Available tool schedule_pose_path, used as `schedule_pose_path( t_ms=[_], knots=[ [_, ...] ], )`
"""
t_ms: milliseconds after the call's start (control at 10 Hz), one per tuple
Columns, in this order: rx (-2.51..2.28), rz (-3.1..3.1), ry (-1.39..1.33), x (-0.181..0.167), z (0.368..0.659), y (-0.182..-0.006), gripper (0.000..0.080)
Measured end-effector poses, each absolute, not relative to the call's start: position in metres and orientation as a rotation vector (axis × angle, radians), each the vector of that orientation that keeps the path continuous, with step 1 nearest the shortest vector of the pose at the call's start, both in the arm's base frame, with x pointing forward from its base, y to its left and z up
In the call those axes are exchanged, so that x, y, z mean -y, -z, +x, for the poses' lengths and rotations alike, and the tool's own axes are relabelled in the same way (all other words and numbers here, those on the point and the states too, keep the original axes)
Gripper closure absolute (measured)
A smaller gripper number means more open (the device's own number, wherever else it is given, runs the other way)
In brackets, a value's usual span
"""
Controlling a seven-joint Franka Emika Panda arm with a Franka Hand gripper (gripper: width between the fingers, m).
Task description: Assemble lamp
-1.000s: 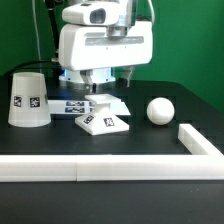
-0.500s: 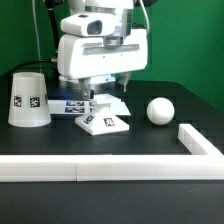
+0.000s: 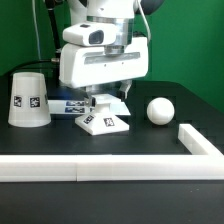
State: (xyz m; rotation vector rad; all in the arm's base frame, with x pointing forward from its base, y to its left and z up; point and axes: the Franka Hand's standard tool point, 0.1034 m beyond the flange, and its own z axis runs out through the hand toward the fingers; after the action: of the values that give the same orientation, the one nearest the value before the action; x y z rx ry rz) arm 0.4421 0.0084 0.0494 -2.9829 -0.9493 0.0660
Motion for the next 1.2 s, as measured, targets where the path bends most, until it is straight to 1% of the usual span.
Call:
schedule_pose_path(
  t_ms=[100,200,300,400,900,1200],
  knots=[
    [0.951,-2.982,-0.067,-0.007,0.442,-0.049,0.01],
    [0.953,-2.982,-0.066,-0.006,0.442,-0.049,0.0126],
    [0.952,-2.984,-0.064,-0.005,0.443,-0.05,0.0126],
    [0.952,-2.984,-0.064,-0.005,0.443,-0.05,0.0267],
    [0.953,-2.983,-0.066,-0.005,0.446,-0.05,0.0265],
    [0.969,-2.98,-0.032,-0.012,0.487,-0.051,0.0262]
  ],
)
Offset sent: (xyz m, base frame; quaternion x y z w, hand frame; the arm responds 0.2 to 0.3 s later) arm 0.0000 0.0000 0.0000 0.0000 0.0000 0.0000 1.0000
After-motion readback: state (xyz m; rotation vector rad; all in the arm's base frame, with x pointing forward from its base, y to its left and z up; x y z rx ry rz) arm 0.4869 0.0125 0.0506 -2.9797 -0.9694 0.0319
